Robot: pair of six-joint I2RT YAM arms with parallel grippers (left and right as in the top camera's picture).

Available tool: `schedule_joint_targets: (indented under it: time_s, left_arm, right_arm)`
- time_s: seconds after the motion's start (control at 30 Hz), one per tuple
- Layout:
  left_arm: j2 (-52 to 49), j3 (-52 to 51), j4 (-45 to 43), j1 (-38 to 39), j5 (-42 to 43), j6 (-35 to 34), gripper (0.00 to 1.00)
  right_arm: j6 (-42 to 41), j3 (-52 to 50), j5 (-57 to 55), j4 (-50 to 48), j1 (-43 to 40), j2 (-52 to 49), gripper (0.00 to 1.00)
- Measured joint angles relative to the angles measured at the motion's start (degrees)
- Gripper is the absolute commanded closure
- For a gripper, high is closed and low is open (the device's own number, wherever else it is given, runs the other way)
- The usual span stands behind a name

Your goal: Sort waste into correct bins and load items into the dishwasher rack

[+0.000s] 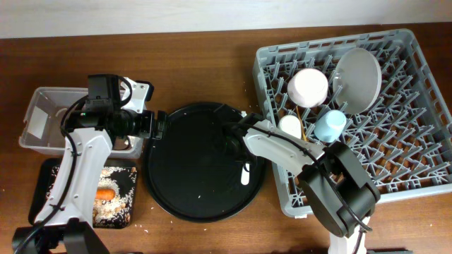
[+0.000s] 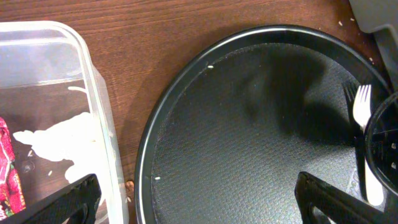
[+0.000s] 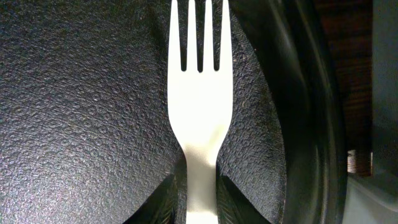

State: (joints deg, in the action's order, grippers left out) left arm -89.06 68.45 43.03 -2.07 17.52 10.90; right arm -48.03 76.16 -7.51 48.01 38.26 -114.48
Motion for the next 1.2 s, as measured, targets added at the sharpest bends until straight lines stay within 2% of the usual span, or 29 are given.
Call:
schedule_joint_targets:
  time_s: [0.17, 0.37, 0.5, 0.6, 0.67, 0.73, 0.8, 0.9, 1.2]
  left_arm:
    - [0.0, 0.0, 0.0, 0.0, 0.0, 0.0, 0.01]
    - [0.0, 0.0, 0.0, 0.0, 0.0, 0.0, 0.01]
    - [0.0, 0.0, 0.0, 0.0, 0.0, 0.0, 0.01]
    - [0.0, 0.0, 0.02, 0.0, 0.0, 0.0, 0.01]
    - [0.0, 0.0, 0.02, 0.0, 0.0, 0.0, 0.01]
    - [0.0, 0.0, 0.0, 0.0, -0.02, 0.0, 0.01]
    - [0.0, 0.0, 0.02, 0.0, 0.0, 0.0, 0.01]
    - [0.0, 0.0, 0.0, 0.0, 0.0, 0.0, 0.01]
    - [0.0, 0.0, 0.02, 0.0, 0.0, 0.0, 0.01]
  right_arm:
    - [-0.09, 0.11, 0.0, -0.33, 0.11, -0.57, 0.96]
    - [0.07, 0.92, 0.02, 1.07, 0.11, -0.81, 0.96]
    - [1.97, 7.67, 0.02, 9.4, 0.11, -1.9, 0.96]
    - [7.69, 14.45, 0.02, 15.78, 0.11, -0.48, 0.96]
    - [14.49, 17.53, -0.02, 19.1, 0.09, 1.11, 0.96]
    - [22.18, 18.34, -0.81, 20.72, -0.07, 3.13, 0.96]
    - [26.1, 18.47, -4.48, 24.11, -0.5, 4.72, 0.96]
    - [28.72, 18.51, -10.62, 28.11, -4.48, 6.23, 0.96]
    - [31.12, 18.53, -12.24, 30.4, -18.97, 6.32, 0.96]
